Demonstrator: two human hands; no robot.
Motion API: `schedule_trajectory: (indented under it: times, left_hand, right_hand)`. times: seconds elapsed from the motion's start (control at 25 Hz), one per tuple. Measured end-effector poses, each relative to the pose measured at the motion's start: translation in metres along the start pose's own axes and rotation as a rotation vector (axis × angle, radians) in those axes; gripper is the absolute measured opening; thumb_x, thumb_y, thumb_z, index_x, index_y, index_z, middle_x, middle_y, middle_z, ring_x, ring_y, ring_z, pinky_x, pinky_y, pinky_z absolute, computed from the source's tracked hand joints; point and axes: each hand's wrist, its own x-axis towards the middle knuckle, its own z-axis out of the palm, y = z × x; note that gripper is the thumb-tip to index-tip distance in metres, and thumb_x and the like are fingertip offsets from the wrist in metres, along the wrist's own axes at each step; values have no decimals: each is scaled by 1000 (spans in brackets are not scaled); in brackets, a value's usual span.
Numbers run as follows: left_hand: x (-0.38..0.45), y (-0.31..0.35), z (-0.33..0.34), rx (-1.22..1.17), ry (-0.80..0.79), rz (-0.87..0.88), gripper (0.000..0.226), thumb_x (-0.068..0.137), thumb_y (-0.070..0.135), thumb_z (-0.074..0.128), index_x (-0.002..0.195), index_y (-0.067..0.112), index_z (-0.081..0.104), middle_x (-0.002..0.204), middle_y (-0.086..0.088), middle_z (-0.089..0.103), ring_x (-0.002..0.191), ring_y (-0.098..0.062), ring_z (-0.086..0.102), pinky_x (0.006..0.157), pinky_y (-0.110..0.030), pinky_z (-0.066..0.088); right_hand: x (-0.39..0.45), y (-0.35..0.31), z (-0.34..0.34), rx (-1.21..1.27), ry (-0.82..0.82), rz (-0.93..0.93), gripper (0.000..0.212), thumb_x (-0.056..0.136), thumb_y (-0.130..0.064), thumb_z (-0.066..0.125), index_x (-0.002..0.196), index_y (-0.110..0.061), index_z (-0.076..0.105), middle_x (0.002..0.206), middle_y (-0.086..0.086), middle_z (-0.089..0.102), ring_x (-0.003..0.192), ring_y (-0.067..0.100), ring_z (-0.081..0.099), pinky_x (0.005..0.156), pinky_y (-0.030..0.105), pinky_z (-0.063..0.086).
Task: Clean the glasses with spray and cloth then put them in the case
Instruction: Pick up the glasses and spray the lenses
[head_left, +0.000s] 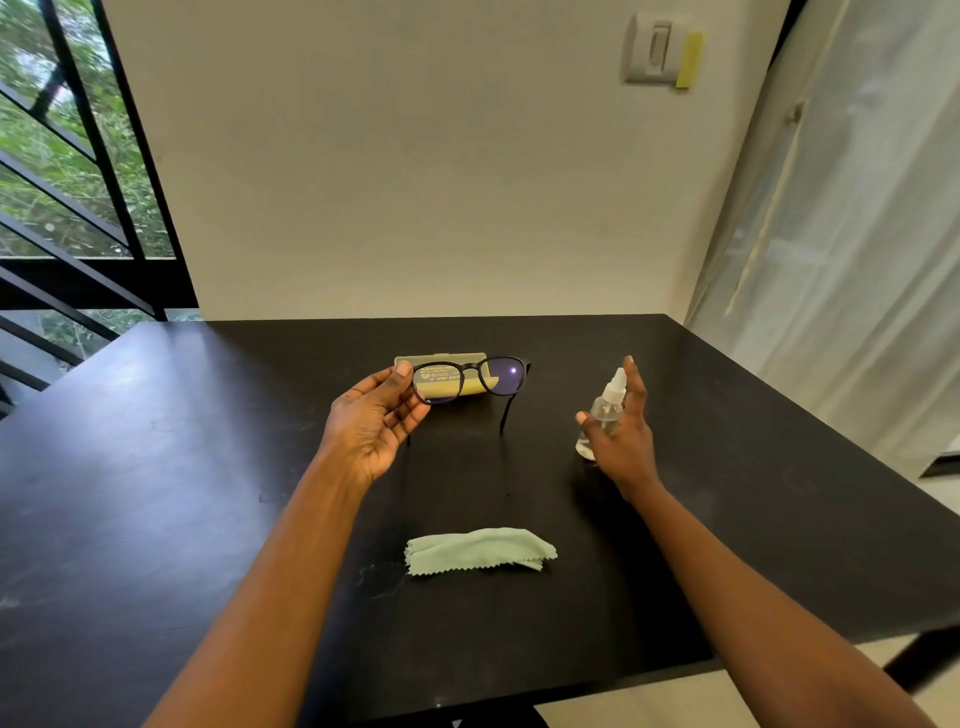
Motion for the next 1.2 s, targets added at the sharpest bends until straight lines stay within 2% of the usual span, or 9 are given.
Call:
schedule_trajectory:
  times: [0.16,0.32,0.52,0.72,0.84,0.92,0.96,1.08,1.2]
  left_hand:
    - [-2,0,3,-11,-7,5,9,82,13,65,90,10,65,68,-6,73,67,-15,69,63,-27,59]
    - [-3,0,6,-26,-9,6,13,82,12,65,94,9,64,78,-9,72,71,-17,69,62,-27,59]
    - [-6,1,8,-28,-6,0,12,83,11,64,95,8,63,84,-12,69,75,-19,67,62,-28,59]
    - [-9,1,7,-17,10,-13,19,82,12,65,100,8,63,83,-11,70,72,-17,68,57,-26,58]
    - [-9,0,9,5,15,-13,20,81,13,65,101,9,64,83,-10,70,69,-15,68,56,-26,58]
    - [-9,-1,9,21,8,-12,17,81,13,65,98,10,64,81,-8,70,68,-14,67,59,-27,58]
    - [-9,-1,9,26,4,-12,15,82,13,65,97,10,65,80,-8,70,68,-14,67,60,-27,58]
    - [-9,-2,8,30,-6,-10,13,82,13,65,95,10,65,76,-7,70,69,-15,66,61,-28,59]
    - [-10,-4,8,30,-18,-3,10,83,13,63,92,9,65,68,-5,71,65,-14,67,60,-27,59]
  right_hand:
    - [-3,-11,3,327,-130,112,87,84,-6,65,132,-59,17,134,15,40,102,27,58,87,53,51]
    - [-10,-28,10,608,-191,192,76,90,-1,52,135,-53,19,112,16,48,87,32,61,70,54,55]
    - [-24,-49,23,681,-153,147,69,90,4,42,136,-45,27,84,14,51,52,21,57,44,34,51]
    - [-40,-68,33,763,-272,96,73,86,10,42,130,-48,35,79,17,50,42,19,50,41,27,46]
    - [-52,-80,42,643,-314,36,74,87,6,49,126,-55,34,84,16,55,45,21,52,42,30,50]
    - [-58,-85,49,439,-245,-36,75,86,1,55,121,-60,33,94,14,56,48,20,57,46,33,54]
    - [-60,-86,52,336,-200,-92,75,84,0,57,119,-62,32,93,10,57,50,15,59,49,29,55]
    - [-64,-88,60,127,-136,-280,77,80,-2,61,122,-56,28,80,-4,57,58,7,58,54,12,48]
    - [-69,-90,67,-33,-135,-348,68,76,-15,57,128,-46,26,91,3,60,63,6,53,59,14,41]
